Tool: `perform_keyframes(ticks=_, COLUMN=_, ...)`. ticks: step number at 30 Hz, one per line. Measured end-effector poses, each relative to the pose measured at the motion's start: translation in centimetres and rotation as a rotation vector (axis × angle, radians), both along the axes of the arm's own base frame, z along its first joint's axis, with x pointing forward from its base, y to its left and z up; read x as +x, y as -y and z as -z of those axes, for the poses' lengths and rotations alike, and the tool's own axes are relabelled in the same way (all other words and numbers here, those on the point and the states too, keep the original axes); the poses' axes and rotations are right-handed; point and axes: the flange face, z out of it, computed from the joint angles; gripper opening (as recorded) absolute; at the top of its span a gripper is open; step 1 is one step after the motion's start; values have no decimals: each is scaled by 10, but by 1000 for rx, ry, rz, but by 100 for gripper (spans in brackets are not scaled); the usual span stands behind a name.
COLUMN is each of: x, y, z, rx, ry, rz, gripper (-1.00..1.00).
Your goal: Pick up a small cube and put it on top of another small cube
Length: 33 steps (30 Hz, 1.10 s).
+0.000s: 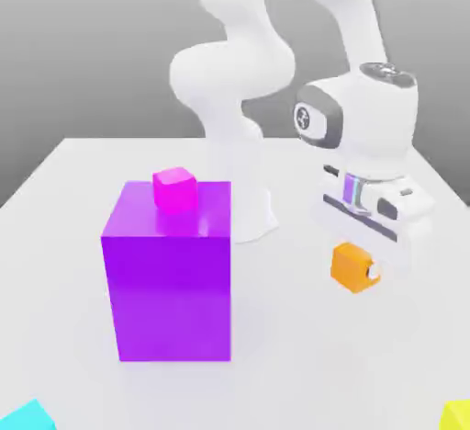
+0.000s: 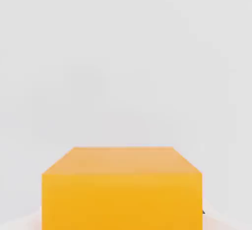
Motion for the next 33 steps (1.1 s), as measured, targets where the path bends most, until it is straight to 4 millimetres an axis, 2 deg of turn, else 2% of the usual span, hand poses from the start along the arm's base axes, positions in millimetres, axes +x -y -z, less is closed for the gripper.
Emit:
perform_keyframes(ticks=5, x=27, y=55, z=-61, rx=-9, ry=13, rz=266, gripper=-100)
perform_keyframes(ticks=9, x=33, y=107, z=-110, rx=-8, ry=18, rz=485, gripper=-100)
perform_keyframes(ticks=13, x=23, y=163, z=-157, rx=0, ry=15, rz=708, gripper=-100)
perform_keyframes(ticks=17, x=-3, y=220, z=-198, rx=15, ry=3, rz=932, gripper=-100)
perform_keyframes(ticks=18, x=-10, y=233, z=-204, rx=20, ry=-1, rz=981, gripper=-100)
perform_keyframes(ticks=19, x=-14, y=239, z=-200, rx=22, ry=-3, rz=1007, gripper=-100)
perform_keyframes(ticks=22, x=-17, y=245, z=-164, rx=24, ry=-5, rz=1029, gripper=-100)
perform_keyframes(ticks=23, x=-18, y=245, z=-154, rx=24, ry=-5, rz=1030, gripper=100)
perform_keyframes(ticks=28, x=-18, y=245, z=-154, rx=24, ry=-5, rz=1030, gripper=100)
perform_keyframes(ticks=29, x=-18, y=245, z=-149, rx=24, ry=-4, rz=1031, gripper=100)
perform_keyframes(ticks=31, x=-17, y=246, z=-164, rx=22, ry=-2, rz=1032, gripper=100)
perform_keyframes(ticks=33, x=-17, y=246, z=-190, rx=22, ry=-2, rz=1032, gripper=100)
